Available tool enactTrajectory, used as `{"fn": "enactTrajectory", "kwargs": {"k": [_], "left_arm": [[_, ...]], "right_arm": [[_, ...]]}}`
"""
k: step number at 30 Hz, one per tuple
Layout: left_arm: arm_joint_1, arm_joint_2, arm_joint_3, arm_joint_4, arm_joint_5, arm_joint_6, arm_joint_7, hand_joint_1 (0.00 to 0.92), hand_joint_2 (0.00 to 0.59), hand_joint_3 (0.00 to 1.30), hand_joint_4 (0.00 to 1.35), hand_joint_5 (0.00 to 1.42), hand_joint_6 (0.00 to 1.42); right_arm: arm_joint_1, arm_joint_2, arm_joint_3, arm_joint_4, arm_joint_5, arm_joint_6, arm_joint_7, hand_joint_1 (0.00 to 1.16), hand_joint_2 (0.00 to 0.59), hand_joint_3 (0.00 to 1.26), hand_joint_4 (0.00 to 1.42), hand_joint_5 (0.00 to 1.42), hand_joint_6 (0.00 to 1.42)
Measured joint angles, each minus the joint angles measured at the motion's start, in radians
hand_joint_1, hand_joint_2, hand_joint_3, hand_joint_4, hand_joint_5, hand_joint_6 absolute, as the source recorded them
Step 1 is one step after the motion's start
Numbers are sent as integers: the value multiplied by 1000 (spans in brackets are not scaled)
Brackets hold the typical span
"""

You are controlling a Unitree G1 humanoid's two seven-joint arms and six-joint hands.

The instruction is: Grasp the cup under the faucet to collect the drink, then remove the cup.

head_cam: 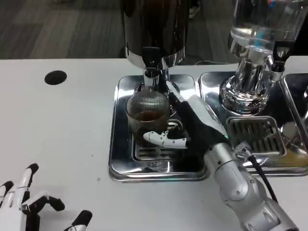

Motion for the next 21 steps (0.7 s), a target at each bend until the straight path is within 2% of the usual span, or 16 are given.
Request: {"fn": "enactTrajectory", "kwargs": {"k": [8, 21], "left_arm": [[-11, 1, 3, 11, -28, -3, 0, 1, 119, 708, 30, 192, 131], [-12, 4, 8, 29, -64, -9, 0, 1, 119, 708, 30, 192, 131]], "right_arm": [[-6, 28, 3, 20, -4, -3, -29, 739, 174, 4, 109, 73, 155], [-42, 27, 8, 79, -7, -24, -49, 731, 182, 13, 86, 65, 161]]}}
